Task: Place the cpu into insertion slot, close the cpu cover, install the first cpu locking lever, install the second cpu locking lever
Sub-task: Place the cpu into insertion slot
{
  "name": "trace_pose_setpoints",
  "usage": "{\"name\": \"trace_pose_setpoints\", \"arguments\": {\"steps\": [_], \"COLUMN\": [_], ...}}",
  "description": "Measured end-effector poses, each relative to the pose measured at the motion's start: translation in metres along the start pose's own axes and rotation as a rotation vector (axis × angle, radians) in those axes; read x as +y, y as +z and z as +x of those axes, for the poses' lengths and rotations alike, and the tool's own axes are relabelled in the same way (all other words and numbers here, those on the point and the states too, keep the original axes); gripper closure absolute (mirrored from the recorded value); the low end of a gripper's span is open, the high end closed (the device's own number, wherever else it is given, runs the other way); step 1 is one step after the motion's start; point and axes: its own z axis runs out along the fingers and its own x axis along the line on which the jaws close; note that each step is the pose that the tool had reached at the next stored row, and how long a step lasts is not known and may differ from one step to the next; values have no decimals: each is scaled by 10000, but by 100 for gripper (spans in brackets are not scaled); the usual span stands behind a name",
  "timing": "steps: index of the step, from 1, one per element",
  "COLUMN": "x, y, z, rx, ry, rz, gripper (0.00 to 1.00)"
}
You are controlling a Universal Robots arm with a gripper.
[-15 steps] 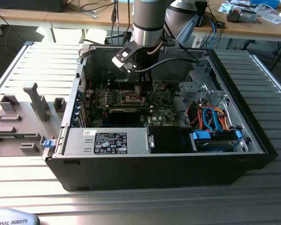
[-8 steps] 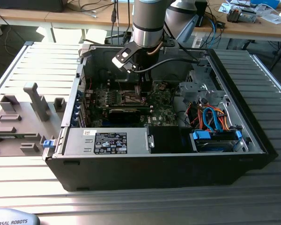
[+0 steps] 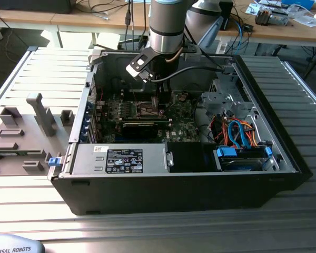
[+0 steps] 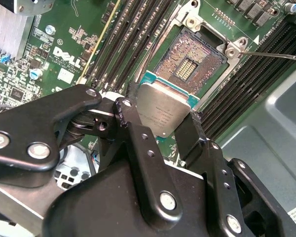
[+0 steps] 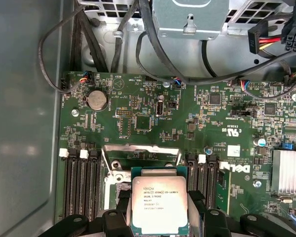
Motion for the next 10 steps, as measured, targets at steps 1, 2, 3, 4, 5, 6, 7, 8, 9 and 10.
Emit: {"name": "trace_pose_setpoints", "arguments": {"steps": [1, 2, 3, 4, 5, 6, 7, 8, 9, 10], "x": [0, 0, 0, 0, 0, 0, 0, 0, 0, 0], "y": [2, 3, 5, 7, 8, 10, 11, 13, 15, 17], "z": [0, 0, 0, 0, 0, 0, 0, 0, 0, 0], "rx": [0, 0, 0, 0, 0, 0, 0, 0, 0, 0], "ry": [0, 0, 0, 0, 0, 0, 0, 0, 0, 0], "rz": [0, 0, 0, 0, 0, 0, 0, 0, 0, 0], "gripper": [46, 46, 46, 46, 46, 46, 46, 46, 46, 46]}}
